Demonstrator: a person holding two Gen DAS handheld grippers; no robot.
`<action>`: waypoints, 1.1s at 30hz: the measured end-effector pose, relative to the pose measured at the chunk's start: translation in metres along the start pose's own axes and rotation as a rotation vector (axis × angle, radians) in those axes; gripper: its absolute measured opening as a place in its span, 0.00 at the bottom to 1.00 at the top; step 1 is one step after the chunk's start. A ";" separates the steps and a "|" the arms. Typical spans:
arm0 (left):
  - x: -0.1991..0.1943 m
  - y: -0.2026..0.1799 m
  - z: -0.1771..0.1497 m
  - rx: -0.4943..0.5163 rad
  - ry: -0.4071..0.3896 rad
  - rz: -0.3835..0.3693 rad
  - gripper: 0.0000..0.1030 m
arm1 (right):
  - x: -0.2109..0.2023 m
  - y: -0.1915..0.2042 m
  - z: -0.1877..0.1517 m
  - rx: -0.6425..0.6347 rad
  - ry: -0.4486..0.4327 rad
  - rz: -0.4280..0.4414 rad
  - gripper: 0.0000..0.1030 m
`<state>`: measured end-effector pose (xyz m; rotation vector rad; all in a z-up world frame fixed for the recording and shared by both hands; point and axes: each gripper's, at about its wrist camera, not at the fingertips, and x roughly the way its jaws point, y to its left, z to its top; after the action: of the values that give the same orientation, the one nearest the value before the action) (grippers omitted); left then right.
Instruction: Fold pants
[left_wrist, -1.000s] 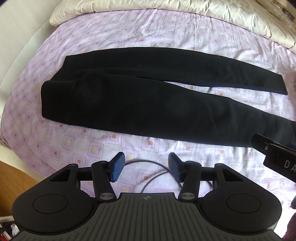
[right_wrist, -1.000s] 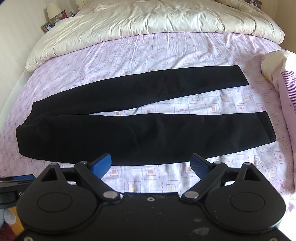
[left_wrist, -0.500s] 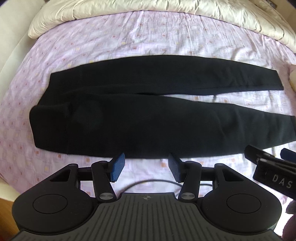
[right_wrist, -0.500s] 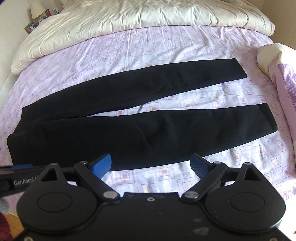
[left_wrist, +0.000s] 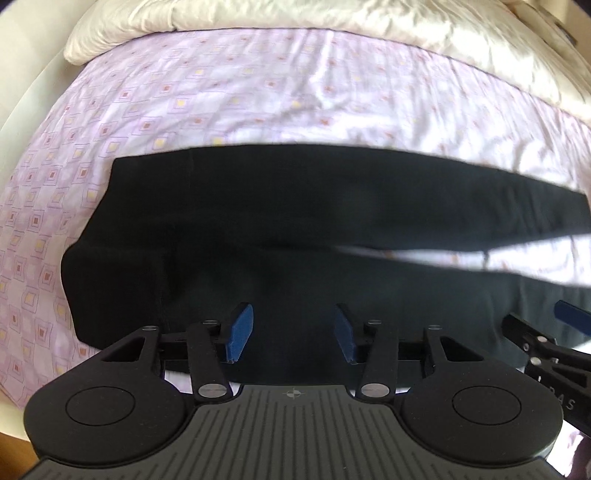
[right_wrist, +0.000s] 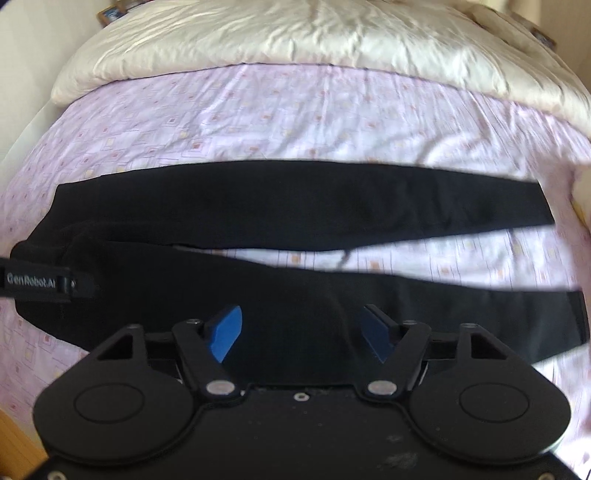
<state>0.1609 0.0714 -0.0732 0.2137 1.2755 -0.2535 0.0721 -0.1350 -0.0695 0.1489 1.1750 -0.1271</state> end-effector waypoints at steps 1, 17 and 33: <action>0.003 0.002 0.006 -0.012 -0.007 0.001 0.41 | 0.006 -0.001 0.008 -0.049 -0.003 -0.007 0.72; 0.051 -0.003 0.071 -0.175 0.036 0.058 0.40 | 0.138 -0.069 0.151 -0.543 0.048 0.227 0.73; 0.090 -0.027 0.105 -0.147 0.087 0.017 0.40 | 0.213 -0.076 0.187 -0.737 0.208 0.395 0.24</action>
<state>0.2730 0.0088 -0.1307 0.1104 1.3716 -0.1366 0.3093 -0.2485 -0.1998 -0.2639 1.3066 0.6796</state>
